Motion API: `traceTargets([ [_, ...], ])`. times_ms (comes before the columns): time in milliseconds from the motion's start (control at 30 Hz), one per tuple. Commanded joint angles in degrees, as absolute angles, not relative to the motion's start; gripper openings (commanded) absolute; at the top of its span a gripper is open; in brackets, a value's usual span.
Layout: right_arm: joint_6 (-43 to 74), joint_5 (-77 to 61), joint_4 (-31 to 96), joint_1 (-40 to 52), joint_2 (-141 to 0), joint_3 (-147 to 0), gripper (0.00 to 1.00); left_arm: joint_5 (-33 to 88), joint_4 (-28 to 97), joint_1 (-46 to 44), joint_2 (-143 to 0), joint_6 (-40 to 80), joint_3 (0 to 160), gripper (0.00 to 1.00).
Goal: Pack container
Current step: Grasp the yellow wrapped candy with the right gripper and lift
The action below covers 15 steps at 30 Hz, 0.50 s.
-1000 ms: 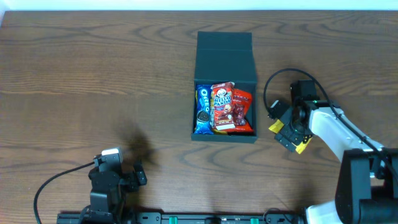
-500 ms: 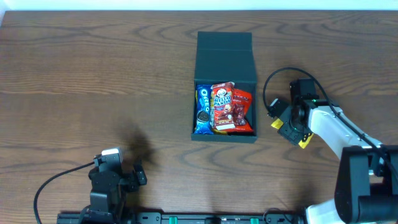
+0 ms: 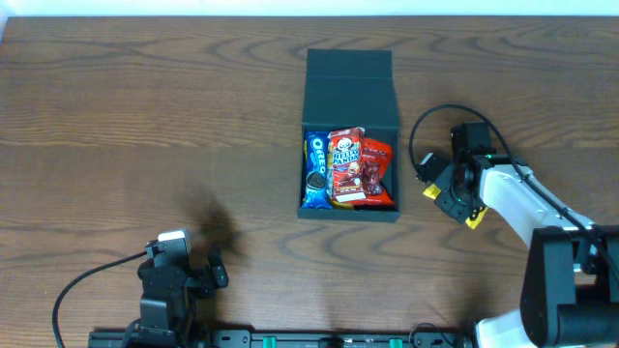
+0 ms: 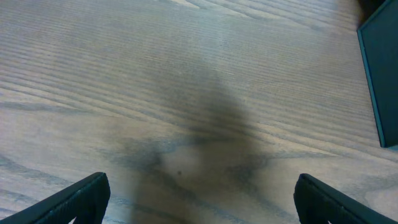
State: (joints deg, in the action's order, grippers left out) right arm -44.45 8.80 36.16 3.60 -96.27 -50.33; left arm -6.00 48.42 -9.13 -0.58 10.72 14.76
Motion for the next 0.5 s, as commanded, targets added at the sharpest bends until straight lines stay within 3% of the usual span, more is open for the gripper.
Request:
traceTargets([
  [0, -41.9, 8.5, 36.1, 3.8, -96.8, -50.9, 0.39, -6.2, 52.3, -9.3, -0.2, 10.5, 14.8, 0.95],
  [100, -40.7, 8.4, 36.1, 3.8, -96.8, -50.9, 0.37, -6.2, 52.3, -9.3, -0.2, 10.5, 14.8, 0.95],
  [167, -39.8, 8.3, 35.9, 3.9, -96.8, -50.9, 0.3, -6.2, 52.3, -9.3, -0.2, 10.5, 14.8, 0.95],
  [467, -32.4, 6.8, 35.1, 4.6, -96.8, -50.9, 0.24, -6.2, 52.3, -9.3, -0.2, 10.5, 14.8, 0.95],
])
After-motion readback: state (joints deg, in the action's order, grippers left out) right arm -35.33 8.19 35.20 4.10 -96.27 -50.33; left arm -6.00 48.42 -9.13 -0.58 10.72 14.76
